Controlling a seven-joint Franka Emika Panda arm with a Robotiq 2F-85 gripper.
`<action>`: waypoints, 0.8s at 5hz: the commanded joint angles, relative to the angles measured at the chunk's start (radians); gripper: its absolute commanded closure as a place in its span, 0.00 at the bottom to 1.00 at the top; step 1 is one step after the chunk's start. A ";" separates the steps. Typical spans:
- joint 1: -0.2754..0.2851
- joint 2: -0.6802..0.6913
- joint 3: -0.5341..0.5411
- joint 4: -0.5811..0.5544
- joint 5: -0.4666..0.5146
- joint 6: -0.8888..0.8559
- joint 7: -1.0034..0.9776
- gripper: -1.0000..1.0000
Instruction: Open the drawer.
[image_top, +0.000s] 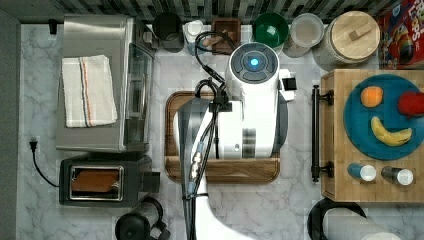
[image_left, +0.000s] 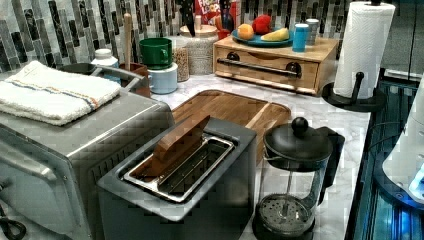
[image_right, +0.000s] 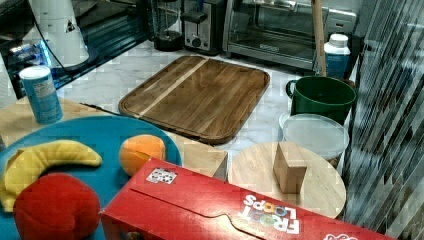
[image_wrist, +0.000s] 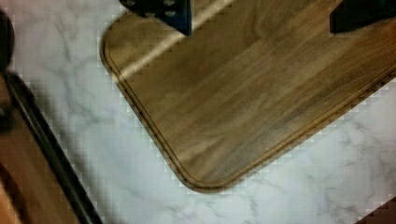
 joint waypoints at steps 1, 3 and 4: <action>-0.043 -0.043 -0.028 -0.164 -0.087 0.206 -0.306 0.00; -0.075 0.050 -0.023 -0.075 -0.124 0.239 -0.458 0.00; -0.093 0.069 -0.020 -0.082 -0.140 0.298 -0.517 0.00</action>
